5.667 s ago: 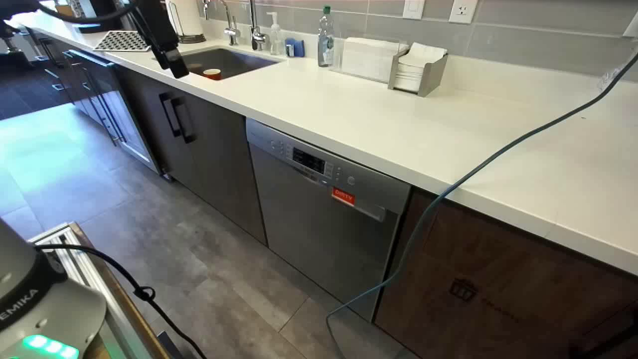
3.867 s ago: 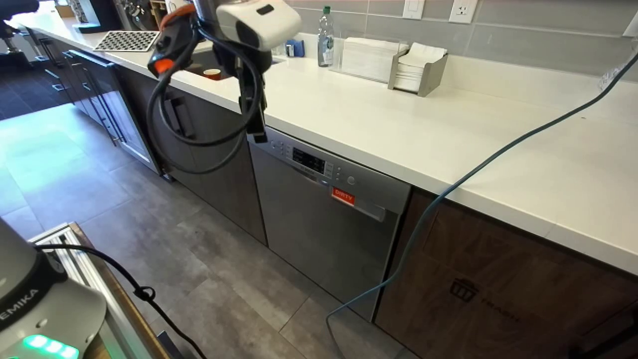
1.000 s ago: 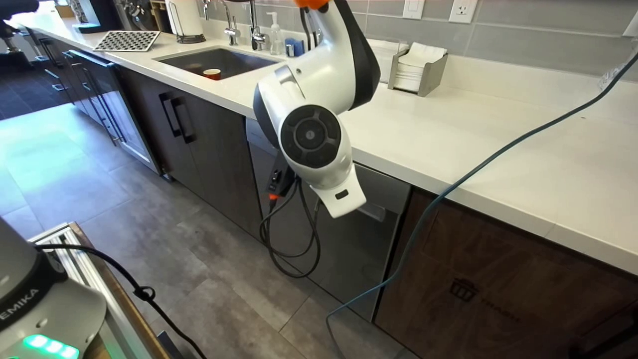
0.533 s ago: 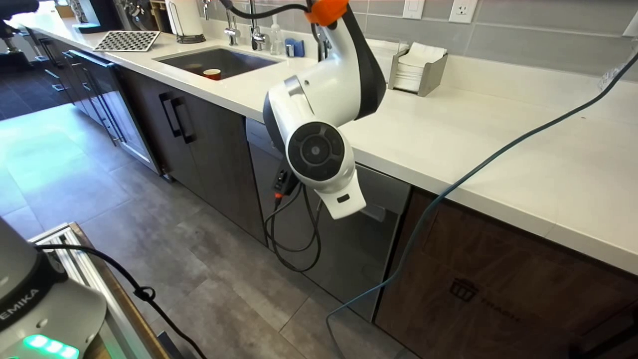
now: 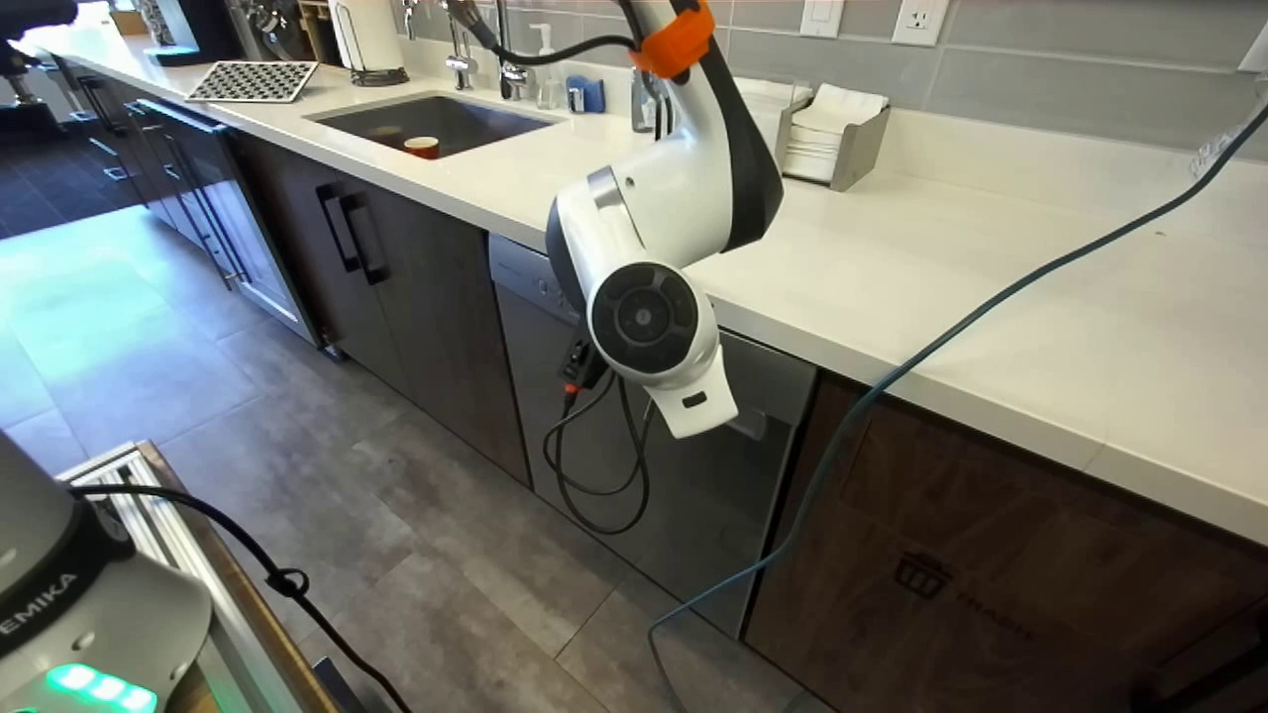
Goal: Press the big button on the top right side of the dishwasher
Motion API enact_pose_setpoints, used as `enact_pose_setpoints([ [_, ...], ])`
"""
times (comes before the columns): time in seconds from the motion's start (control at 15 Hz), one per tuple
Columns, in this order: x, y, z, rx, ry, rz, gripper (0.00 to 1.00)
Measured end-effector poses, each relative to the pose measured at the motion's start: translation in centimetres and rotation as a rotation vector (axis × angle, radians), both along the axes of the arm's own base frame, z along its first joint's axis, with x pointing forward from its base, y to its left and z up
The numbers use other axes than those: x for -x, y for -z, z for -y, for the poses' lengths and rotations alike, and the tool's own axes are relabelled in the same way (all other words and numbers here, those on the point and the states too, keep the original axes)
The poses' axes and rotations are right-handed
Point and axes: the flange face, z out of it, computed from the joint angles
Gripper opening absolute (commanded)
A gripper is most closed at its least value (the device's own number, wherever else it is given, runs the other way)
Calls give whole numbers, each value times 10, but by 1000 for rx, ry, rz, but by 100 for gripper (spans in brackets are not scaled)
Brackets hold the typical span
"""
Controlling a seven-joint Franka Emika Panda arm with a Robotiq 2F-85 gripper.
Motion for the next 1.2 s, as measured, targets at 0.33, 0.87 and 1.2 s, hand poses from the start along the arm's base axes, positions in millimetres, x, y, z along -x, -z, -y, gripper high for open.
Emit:
enact_pose_setpoints([
  [0.33,-8,7,3,-2,15,6,0],
  [0.87,-10,12,2,-17,35,16,0],
  [1.2,-9,13,1,-23,47,23,0],
])
